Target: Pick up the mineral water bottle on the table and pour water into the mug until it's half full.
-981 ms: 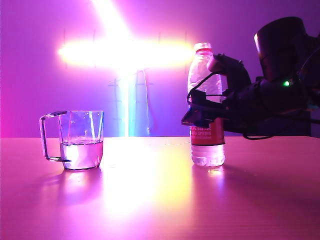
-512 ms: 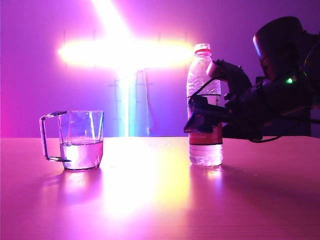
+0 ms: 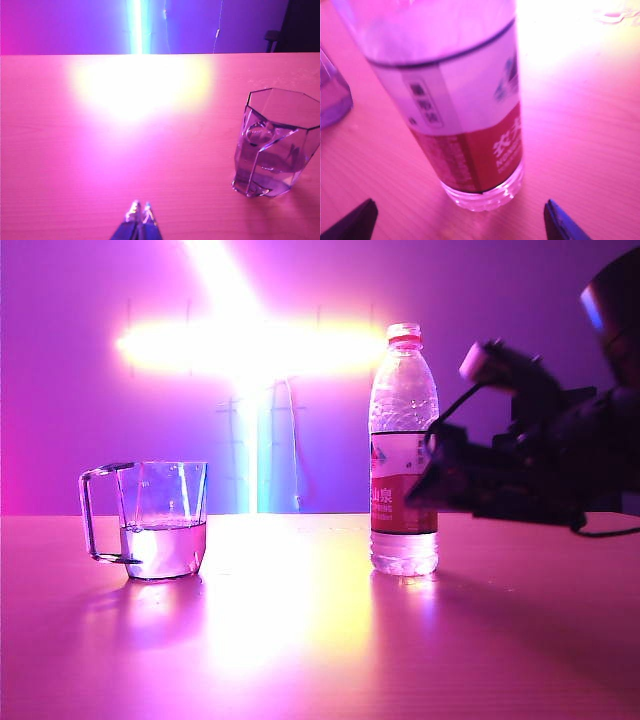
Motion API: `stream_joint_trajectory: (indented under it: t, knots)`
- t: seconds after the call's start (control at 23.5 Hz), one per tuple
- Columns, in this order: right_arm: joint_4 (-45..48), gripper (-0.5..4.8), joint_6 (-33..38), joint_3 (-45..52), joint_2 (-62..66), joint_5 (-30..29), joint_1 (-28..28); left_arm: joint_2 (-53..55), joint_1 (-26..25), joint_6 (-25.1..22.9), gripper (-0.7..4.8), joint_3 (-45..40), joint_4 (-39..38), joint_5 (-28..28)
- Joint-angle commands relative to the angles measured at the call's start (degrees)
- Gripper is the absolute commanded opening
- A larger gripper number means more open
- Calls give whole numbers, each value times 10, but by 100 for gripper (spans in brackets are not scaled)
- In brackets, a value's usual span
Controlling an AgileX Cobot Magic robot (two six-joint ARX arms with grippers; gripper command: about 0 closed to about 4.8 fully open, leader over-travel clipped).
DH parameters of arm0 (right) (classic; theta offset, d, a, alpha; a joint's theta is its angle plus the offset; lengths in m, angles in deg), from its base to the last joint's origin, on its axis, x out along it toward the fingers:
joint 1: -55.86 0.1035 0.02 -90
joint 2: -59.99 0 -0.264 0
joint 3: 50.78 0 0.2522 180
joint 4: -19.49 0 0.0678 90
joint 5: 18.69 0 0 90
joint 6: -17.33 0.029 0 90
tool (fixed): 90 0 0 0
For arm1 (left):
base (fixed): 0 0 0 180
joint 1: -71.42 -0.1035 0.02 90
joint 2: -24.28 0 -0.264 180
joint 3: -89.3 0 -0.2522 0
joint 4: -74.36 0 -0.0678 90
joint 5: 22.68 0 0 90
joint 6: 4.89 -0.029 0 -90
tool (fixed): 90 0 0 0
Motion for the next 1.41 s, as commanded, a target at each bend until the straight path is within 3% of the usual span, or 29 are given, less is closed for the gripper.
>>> stream_joint_trajectory:
  t: [0.04,0.34,0.38,0.51,0.6,1.28,1.41]
  knots:
    - [16,479,40,28,-55,14,0,1,-7,2,-2,2,7,-2]
    - [-50,469,49,44,-191,10,0,1,-33,2,-2,2,7,-2]
    - [-57,415,57,43,-203,10,0,1,-33,2,-2,2,8,-2]
    - [-70,143,59,43,-239,10,0,1,-33,2,-2,2,8,-2]
    - [-69,7,59,43,-247,2,1,1,-33,2,-2,2,7,-2]
    - [-77,-3,59,43,-250,-4,4,1,-32,2,-2,2,8,-2]
    - [-84,-4,54,43,-261,31,1,1,-31,2,-2,2,7,-3]
